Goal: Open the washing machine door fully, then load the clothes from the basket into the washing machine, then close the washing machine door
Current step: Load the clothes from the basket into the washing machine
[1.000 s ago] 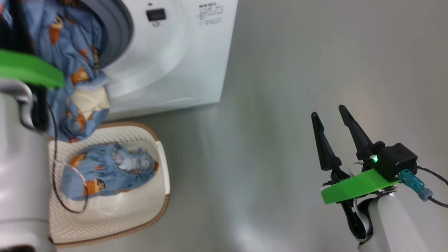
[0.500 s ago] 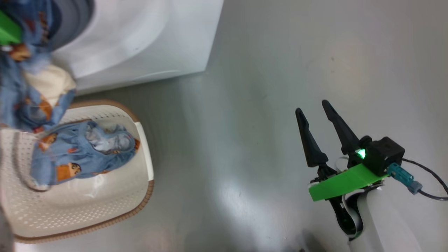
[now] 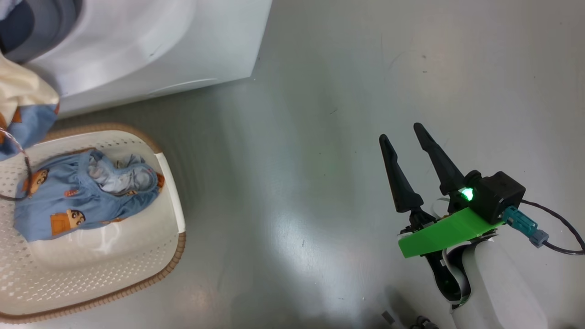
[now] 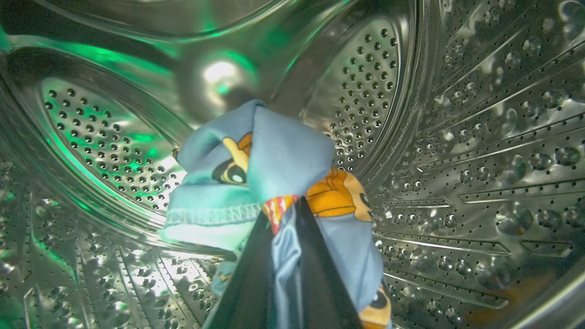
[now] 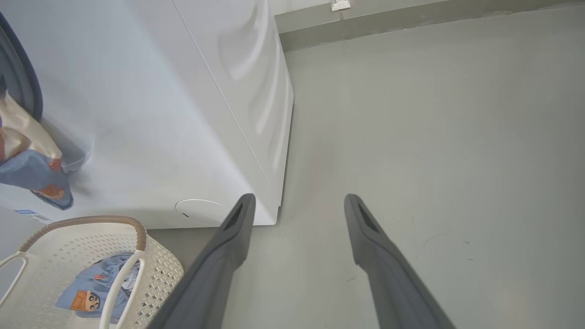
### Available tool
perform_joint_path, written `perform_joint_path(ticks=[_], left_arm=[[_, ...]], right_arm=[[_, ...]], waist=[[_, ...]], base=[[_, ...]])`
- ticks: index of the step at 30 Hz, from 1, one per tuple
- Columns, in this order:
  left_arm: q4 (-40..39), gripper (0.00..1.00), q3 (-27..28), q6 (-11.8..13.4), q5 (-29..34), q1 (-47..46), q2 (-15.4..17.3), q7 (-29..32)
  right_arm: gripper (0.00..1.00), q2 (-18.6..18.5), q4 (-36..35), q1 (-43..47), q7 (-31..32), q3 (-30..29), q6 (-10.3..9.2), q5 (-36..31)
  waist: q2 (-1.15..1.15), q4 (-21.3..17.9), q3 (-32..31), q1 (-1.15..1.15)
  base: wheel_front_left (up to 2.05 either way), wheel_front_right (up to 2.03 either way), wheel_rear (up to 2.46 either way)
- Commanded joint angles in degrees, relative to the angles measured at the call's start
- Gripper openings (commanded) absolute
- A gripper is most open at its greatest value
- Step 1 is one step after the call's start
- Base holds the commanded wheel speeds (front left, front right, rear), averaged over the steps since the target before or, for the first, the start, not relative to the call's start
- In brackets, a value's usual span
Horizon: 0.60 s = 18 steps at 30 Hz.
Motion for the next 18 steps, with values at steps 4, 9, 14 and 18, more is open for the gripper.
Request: perform_joint_path(ticks=[4,9,14,18], left_arm=[[-0.2,1.0,1.1,0.1,0.5,2.3,2.0,-0.3],[-0.6,1.0,0.9,-0.3,0.8,4.0,1.2,-0.3],[0.0,1.0,0.8,-0.5,0.2,6.3,-0.2,-0.3],[0.3,1.0,0.8,-0.6,-0.2,8.6,-1.0,-0.3]], right_arm=[[1.0,0.1,-0.7,0.6,-0.3,1.1,0.09,0.9],[1.0,0.1,-0.7,0.2,-0.3,0.2,0.09,0.6],[1.0,0.1,-0.4,0.0,-0.3,-0.5,0.09,0.3],[1.0,0.1,0.1,0.1,-0.3,-0.8,0.09,0.3]], waist=[[0.0,0.7,-0.7,0.0],[0.0,1.9,-1.8,0.0],[0.0,3.2,-3.2,0.0],[0.0,3.9,-4.6,0.0]], base=[[0.0,0.0,0.0],[0.0,0.0,0.0],[0.0,0.0,0.0],[0.0,0.0,0.0]])
